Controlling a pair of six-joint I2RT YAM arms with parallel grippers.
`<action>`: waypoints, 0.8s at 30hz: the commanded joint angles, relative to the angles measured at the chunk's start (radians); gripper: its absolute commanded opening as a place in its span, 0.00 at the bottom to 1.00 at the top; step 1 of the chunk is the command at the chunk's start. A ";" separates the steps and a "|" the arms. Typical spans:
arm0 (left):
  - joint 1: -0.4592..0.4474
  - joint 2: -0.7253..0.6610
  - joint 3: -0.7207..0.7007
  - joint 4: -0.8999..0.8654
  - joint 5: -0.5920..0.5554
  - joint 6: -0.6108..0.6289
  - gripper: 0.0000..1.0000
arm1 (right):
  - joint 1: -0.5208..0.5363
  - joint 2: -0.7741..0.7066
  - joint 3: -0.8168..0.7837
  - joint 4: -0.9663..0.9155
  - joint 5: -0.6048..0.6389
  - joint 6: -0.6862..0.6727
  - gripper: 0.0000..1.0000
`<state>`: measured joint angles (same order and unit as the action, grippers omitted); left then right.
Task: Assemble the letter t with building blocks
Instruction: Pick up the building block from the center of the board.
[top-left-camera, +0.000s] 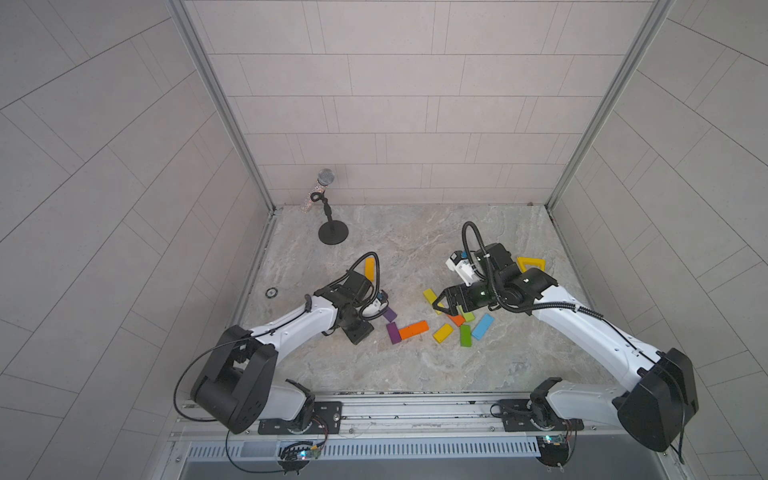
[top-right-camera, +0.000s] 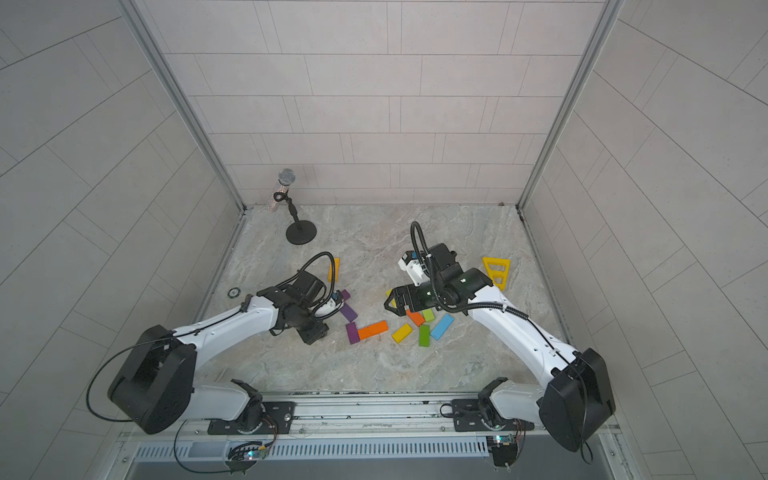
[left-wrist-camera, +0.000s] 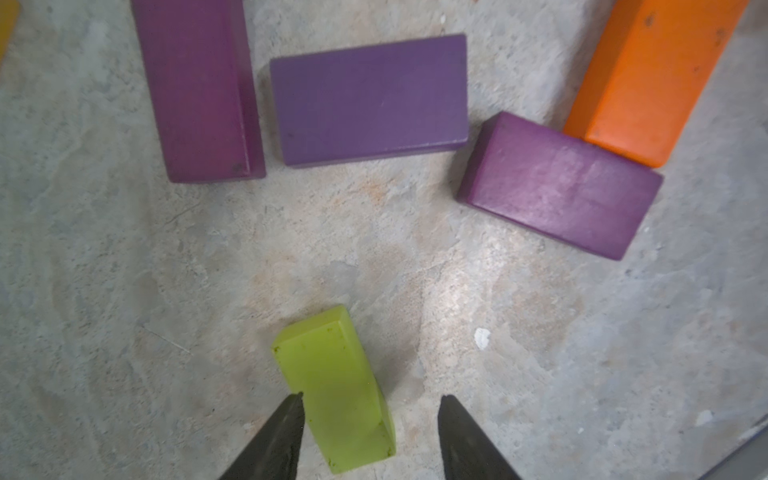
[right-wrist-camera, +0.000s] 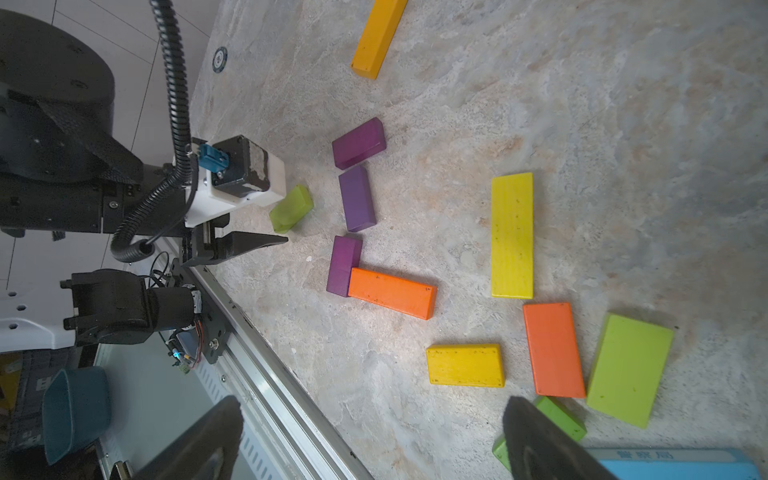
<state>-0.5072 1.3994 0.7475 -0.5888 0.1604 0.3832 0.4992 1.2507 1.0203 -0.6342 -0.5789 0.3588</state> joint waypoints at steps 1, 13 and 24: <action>-0.005 0.030 0.027 -0.016 -0.045 0.013 0.57 | 0.005 0.006 0.003 -0.014 0.001 -0.015 1.00; -0.005 0.099 0.047 -0.002 -0.058 0.010 0.49 | 0.004 0.008 0.003 -0.019 0.002 -0.030 1.00; -0.004 0.081 0.030 0.012 -0.076 0.010 0.26 | 0.002 0.007 -0.001 -0.020 0.005 -0.033 1.00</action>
<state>-0.5076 1.4948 0.7746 -0.5781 0.0986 0.3744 0.4992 1.2522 1.0203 -0.6403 -0.5789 0.3435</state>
